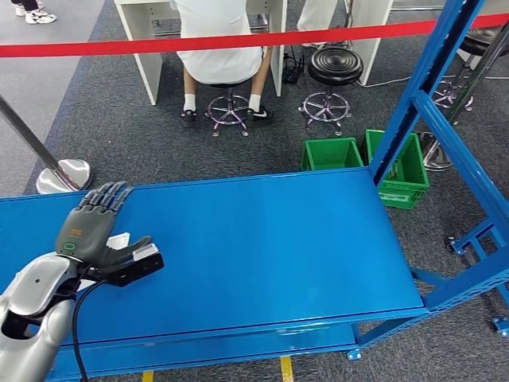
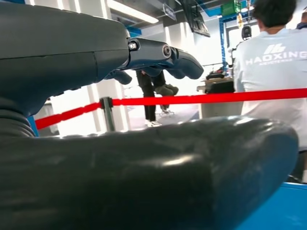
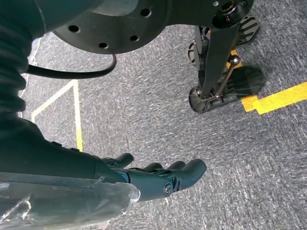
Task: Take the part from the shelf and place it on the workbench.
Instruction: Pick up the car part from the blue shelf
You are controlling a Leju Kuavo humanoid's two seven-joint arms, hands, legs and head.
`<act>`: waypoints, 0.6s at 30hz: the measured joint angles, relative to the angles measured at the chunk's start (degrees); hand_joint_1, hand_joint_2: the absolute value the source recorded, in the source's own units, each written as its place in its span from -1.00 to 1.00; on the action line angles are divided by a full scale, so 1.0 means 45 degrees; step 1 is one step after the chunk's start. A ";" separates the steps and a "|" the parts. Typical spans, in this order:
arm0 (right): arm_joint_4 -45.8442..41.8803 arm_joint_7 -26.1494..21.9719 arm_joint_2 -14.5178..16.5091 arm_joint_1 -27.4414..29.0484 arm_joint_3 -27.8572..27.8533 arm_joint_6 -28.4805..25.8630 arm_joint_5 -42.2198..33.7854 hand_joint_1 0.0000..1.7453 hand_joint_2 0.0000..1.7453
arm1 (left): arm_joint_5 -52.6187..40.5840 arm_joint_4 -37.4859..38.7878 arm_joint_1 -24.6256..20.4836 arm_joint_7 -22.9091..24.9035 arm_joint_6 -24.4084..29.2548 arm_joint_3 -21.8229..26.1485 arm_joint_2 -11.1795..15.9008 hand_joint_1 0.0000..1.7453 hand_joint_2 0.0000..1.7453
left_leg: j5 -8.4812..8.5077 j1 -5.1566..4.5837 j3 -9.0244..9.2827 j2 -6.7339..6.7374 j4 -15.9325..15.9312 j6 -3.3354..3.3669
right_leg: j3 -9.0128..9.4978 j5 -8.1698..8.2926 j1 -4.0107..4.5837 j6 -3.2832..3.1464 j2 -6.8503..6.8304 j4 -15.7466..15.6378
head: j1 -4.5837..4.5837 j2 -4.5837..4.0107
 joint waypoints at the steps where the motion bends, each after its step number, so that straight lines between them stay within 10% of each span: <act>1: 0.0000 -0.0015 0.0002 0.0005 -0.0029 0.0016 0.0000 -1.00 1.00 | 0.0178 -0.0145 0.0111 0.0000 0.0002 -0.0029 0.0091 -1.00 -1.00 | 0.0000 0.0000 0.0000 0.0000 0.0000 0.0000 | 0.0002 0.0000 0.0001 0.0000 0.0001 0.0000 | 0.0000 0.0000; 18: 0.0000 -0.0134 0.0114 0.0141 -0.0821 0.0084 0.0000 -1.00 1.00 | 0.0672 -0.3319 0.4285 -0.0498 0.1534 0.0628 0.2082 -1.00 -1.00 | -0.0058 -0.0002 0.0018 0.0013 -0.0001 0.0005 | 0.0016 -0.0055 0.0004 -0.0011 0.0004 0.0000 | 0.0001 0.0000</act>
